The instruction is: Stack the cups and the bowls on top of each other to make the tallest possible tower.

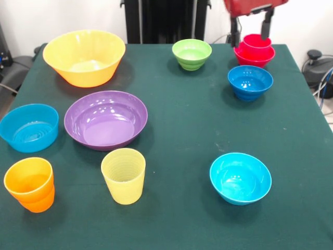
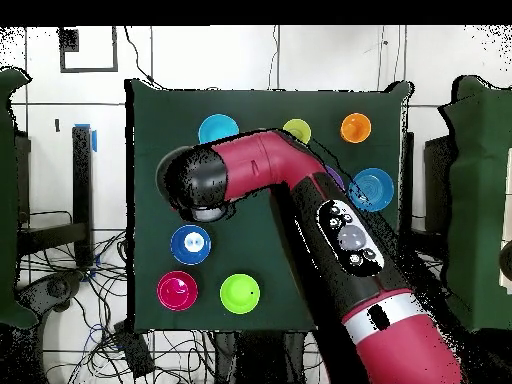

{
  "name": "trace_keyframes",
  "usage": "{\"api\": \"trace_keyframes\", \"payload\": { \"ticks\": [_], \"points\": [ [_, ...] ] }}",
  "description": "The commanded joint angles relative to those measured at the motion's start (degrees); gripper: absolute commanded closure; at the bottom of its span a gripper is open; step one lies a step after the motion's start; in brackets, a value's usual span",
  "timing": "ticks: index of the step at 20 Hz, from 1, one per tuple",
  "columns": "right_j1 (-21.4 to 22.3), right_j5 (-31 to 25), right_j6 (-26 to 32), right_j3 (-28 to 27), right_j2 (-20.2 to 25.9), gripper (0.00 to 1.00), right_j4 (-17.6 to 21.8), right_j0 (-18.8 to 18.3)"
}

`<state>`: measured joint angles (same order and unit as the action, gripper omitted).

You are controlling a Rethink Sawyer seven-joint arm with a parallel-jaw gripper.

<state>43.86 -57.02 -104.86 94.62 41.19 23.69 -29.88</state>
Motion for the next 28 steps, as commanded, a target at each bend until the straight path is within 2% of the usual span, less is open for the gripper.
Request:
{"api": "trace_keyframes", "payload": {
  "ticks": [1,6,10,16,22,28],
  "points": [
    [-3.08,-3.33,13.29,-5.31,1.49,0.0,4.09,0.54],
    [-7.07,-2.95,17.22,-7.87,1.19,0.0,6.93,-1.79],
    [-10.38,-2.31,18.06,-10.18,0.01,0.0,9.72,-2.91],
    [-12.88,-1.89,20.57,-12.42,1.15,0.0,11.9,-5.2],
    [-13.98,-0.16,18.71,-13.18,2.0,0.0,13.56,-5.02],
    [-17.05,-1.11,20.83,-17.6,2.42,0.0,15.37,-4.64]
  ]
}}
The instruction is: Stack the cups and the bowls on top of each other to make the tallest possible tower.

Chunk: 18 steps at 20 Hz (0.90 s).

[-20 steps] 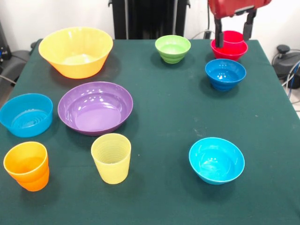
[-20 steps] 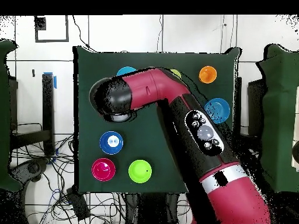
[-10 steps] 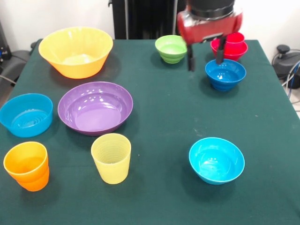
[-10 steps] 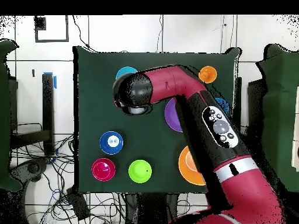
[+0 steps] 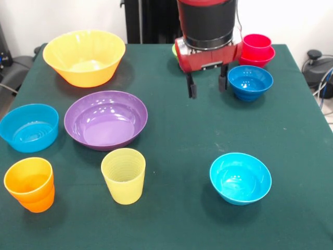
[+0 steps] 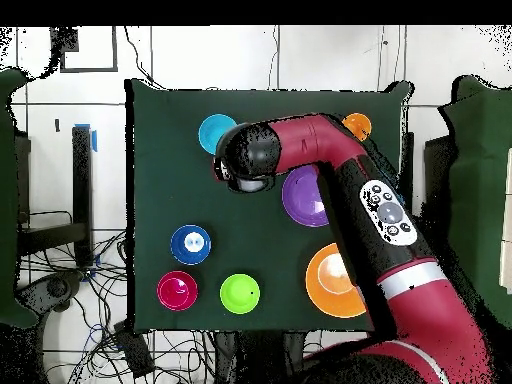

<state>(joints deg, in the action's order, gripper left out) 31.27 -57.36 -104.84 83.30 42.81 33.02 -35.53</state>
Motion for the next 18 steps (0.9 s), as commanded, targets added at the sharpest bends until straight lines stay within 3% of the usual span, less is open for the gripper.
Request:
{"api": "trace_keyframes", "payload": {
  "ticks": [1,4,9,18],
  "points": [
    [-4.93,-1.14,21.5,-7.29,0.83,0.0,6.37,0.94],
    [-6.64,-4.3,24.4,-11.16,0.88,0.0,6.75,0.76],
    [-5.0,-11.55,28.41,-13.81,-0.53,0.0,7.37,0.52],
    [-4.34,-14.14,34.06,-14.66,-1.2,0.0,7.33,-2.14]
  ]
}}
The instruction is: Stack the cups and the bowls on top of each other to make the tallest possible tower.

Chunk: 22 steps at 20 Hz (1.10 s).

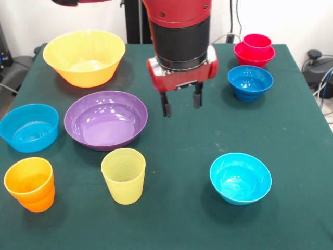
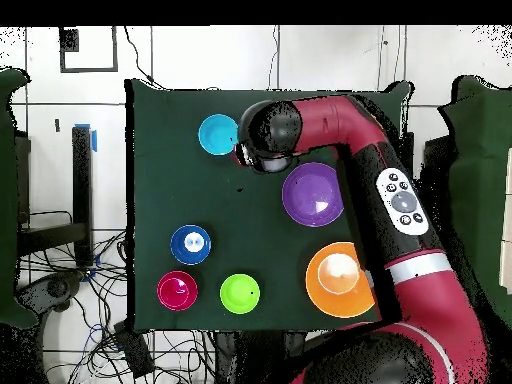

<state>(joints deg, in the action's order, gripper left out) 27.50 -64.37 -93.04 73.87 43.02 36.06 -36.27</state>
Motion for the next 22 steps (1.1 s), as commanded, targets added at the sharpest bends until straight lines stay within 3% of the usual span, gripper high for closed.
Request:
{"api": "trace_keyframes", "payload": {
  "ticks": [1,13,17,22],
  "points": [
    [-0.74,-8.03,22.94,-5.95,-1.55,0.0,4.39,-1.34],
    [-2.96,-8.77,29.74,-10.56,-2.29,0.0,6.33,-2.97],
    [-1.82,-8.95,30.86,-9.12,-3.08,0.0,6.4,-4.28],
    [-0.96,-4.86,31.04,-5.67,-2.78,0.0,6.11,-6.64]
  ]
}}
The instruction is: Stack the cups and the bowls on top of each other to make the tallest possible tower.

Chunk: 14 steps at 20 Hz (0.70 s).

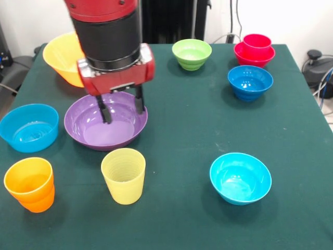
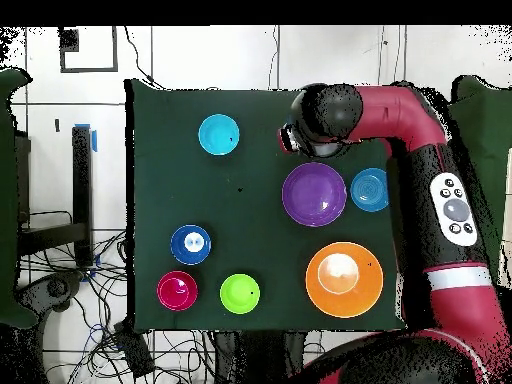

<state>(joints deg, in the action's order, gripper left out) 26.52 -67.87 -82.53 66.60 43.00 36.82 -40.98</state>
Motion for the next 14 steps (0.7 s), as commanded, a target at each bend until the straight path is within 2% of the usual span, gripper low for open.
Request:
{"api": "trace_keyframes", "payload": {
  "ticks": [1,7,11,14],
  "points": [
    [0.49,-1.2,20.04,2.26,-3.0,0.0,5.51,-2.03],
    [2.78,-0.51,18.14,7.11,-3.37,0.0,5.46,-3.25],
    [2.62,4.7,16.8,9.54,-2.16,0.0,5.98,-4.13],
    [4.38,8.11,14.12,13.45,-1.71,0.0,5.92,-4.86]
  ]
}}
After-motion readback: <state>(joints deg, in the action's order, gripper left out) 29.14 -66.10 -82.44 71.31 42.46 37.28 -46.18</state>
